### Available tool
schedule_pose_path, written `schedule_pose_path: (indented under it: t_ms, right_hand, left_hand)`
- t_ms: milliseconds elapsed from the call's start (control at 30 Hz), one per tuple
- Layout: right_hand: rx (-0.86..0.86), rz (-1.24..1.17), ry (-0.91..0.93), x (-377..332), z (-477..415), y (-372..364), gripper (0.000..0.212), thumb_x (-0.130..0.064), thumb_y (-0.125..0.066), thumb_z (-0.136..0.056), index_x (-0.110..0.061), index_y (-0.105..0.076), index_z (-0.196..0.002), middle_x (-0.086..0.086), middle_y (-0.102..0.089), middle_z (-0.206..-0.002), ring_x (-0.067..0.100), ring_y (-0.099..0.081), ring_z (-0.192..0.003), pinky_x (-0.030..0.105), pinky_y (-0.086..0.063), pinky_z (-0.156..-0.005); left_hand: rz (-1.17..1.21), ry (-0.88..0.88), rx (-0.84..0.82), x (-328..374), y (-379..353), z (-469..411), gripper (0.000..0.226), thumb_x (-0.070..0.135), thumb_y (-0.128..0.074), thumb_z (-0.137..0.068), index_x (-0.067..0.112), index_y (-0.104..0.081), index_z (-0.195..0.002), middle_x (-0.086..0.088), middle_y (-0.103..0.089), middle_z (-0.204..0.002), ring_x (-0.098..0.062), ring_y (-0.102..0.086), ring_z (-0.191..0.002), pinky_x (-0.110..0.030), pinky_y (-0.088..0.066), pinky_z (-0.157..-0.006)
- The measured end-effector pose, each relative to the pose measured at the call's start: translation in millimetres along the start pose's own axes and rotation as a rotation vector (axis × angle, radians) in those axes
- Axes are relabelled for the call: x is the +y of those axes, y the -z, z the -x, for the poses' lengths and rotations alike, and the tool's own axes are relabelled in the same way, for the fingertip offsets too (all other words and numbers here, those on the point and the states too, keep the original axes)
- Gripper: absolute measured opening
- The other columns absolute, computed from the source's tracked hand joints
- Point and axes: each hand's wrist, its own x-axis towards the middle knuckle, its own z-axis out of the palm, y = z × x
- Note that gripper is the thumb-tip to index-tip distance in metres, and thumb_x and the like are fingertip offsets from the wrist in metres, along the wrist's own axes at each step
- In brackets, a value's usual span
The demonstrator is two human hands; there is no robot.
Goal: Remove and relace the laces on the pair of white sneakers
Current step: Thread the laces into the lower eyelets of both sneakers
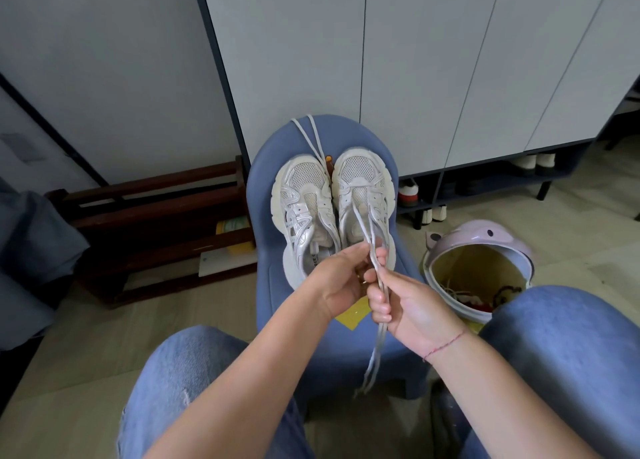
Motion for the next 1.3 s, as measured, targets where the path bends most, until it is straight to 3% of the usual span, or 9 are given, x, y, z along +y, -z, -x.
schedule_pose_path:
  t_ms: [233, 400, 600, 800, 967, 1067, 1200, 1267, 1300]
  right_hand:
    - [0.029, 0.073, -0.025, 10, 2, 3, 0.018, -0.014, -0.046, -0.098, -0.001, -0.057, -0.095, 0.002, -0.041, -0.052, 0.006, -0.03, -0.037, 0.015, -0.021, -0.034]
    - [0.029, 0.108, -0.022, 12, 3, 1, 0.007, -0.007, -0.049, -0.095, -0.005, -0.056, -0.093, 0.0, -0.04, -0.052, 0.005, -0.03, -0.037, 0.014, -0.021, -0.033]
    - [0.048, 0.133, 0.003, 14, 3, -2, 0.007, -0.004, -0.049, -0.095, -0.003, -0.055, -0.095, 0.0, -0.042, -0.051, 0.004, -0.029, -0.036, 0.014, -0.02, -0.033]
    - [0.176, 0.312, 0.13, 13, 3, 2, 0.02, -0.011, -0.041, -0.1, -0.001, -0.058, -0.098, 0.009, -0.049, -0.058, 0.007, -0.034, -0.035, 0.016, -0.027, -0.032]
    - [0.35, 0.454, 0.229, 2, 4, 12, 0.029, -0.016, -0.046, -0.099, -0.004, -0.064, -0.079, 0.009, -0.068, -0.071, 0.019, -0.063, -0.066, 0.025, -0.053, -0.064]
    - [0.429, 0.248, 0.257, -18, 3, 21, 0.03, -0.017, -0.047, -0.099, -0.006, -0.06, -0.074, 0.004, -0.068, -0.064, 0.017, -0.064, -0.063, 0.03, -0.054, -0.069]
    - [0.355, 0.011, 0.313, -54, 3, 26, 0.033, -0.021, -0.039, -0.101, -0.009, -0.054, -0.075, 0.002, -0.052, -0.054, 0.011, -0.046, -0.044, 0.025, -0.039, -0.053]
    - [0.258, -0.056, 0.32, -68, 4, 23, 0.032, -0.02, -0.035, -0.102, -0.01, -0.051, -0.076, 0.002, -0.045, -0.056, 0.009, -0.04, -0.043, 0.023, -0.033, -0.052]
    - [0.212, -0.081, 0.314, -74, 4, 20, 0.031, -0.019, -0.034, -0.102, -0.01, -0.051, -0.077, 0.001, -0.044, -0.056, 0.008, -0.039, -0.043, 0.021, -0.033, -0.051]
  left_hand:
    - [0.123, -0.092, 0.048, 2, -2, 1, 0.023, 0.013, -0.041, -0.105, 0.013, -0.065, -0.105, 0.001, -0.059, -0.074, -0.01, -0.054, -0.067, -0.019, -0.049, -0.05]
    - [0.163, -0.087, -0.018, 2, 3, -1, 0.032, -0.002, -0.035, -0.102, 0.01, -0.059, -0.12, -0.001, -0.063, -0.084, -0.012, -0.064, -0.074, -0.026, -0.057, -0.074]
    - [0.052, -0.106, -0.055, 5, 6, -4, 0.027, 0.006, -0.049, -0.099, 0.018, -0.063, -0.12, 0.003, -0.053, -0.078, -0.006, -0.052, -0.062, -0.021, -0.052, -0.063]
    - [-0.008, -0.107, 0.122, 13, 8, -6, 0.02, 0.012, -0.048, -0.101, 0.01, -0.068, -0.102, 0.003, -0.044, -0.062, -0.006, -0.046, -0.051, -0.022, -0.048, -0.054]
    - [0.078, -0.207, 0.134, 43, 24, 6, 0.025, 0.013, -0.044, -0.103, 0.007, -0.068, -0.103, 0.008, -0.046, -0.06, -0.003, -0.044, -0.052, -0.018, -0.042, -0.063]
    - [0.116, -0.388, 0.141, 76, 46, 16, 0.025, 0.016, -0.042, -0.104, 0.009, -0.065, -0.108, 0.01, -0.045, -0.059, -0.001, -0.043, -0.049, -0.019, -0.04, -0.064]
    - [-0.046, -0.542, 0.38, 103, 81, 19, 0.024, 0.016, -0.046, -0.103, 0.013, -0.07, -0.105, 0.007, -0.053, -0.069, -0.006, -0.049, -0.063, -0.022, -0.047, -0.068]
    - [-0.469, -0.492, 0.735, 100, 91, 14, 0.026, 0.017, -0.052, -0.101, 0.011, -0.065, -0.123, -0.006, -0.065, -0.11, -0.02, -0.061, -0.101, -0.035, -0.05, -0.091]
    - [-0.686, -0.48, 0.872, 94, 87, 14, 0.035, 0.02, -0.054, -0.1, 0.011, -0.057, -0.135, -0.011, -0.056, -0.132, -0.026, -0.053, -0.122, -0.039, -0.044, -0.104]
